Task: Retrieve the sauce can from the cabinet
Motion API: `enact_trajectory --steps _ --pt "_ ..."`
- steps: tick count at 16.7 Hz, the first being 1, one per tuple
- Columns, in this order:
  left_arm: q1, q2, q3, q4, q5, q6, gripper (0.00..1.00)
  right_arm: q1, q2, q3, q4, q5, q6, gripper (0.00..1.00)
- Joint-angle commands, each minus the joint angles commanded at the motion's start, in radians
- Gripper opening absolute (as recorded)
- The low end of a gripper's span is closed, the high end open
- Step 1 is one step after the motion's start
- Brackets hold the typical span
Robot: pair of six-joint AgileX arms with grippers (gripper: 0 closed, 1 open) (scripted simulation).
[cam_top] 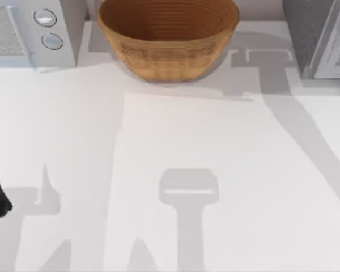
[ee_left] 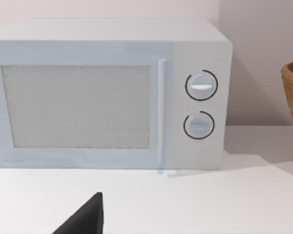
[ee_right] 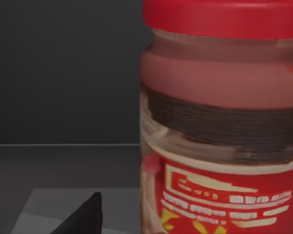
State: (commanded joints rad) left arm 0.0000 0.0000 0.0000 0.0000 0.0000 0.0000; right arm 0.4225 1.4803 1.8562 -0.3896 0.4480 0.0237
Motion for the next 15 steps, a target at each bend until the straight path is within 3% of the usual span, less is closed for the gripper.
enact_trajectory --steps 9,14,15 --pt "0.0 0.0 0.0 0.0 0.0 0.0 1.0 -0.069 0.199 0.204 -0.001 -0.067 -0.001 1.0" --pt "0.0 0.0 0.0 0.0 0.0 0.0 1.0 -0.075 0.214 0.219 -0.001 -0.073 -0.001 1.0" --pt "0.0 0.0 0.0 0.0 0.0 0.0 1.0 -0.075 0.214 0.219 -0.001 -0.073 -0.001 0.92"
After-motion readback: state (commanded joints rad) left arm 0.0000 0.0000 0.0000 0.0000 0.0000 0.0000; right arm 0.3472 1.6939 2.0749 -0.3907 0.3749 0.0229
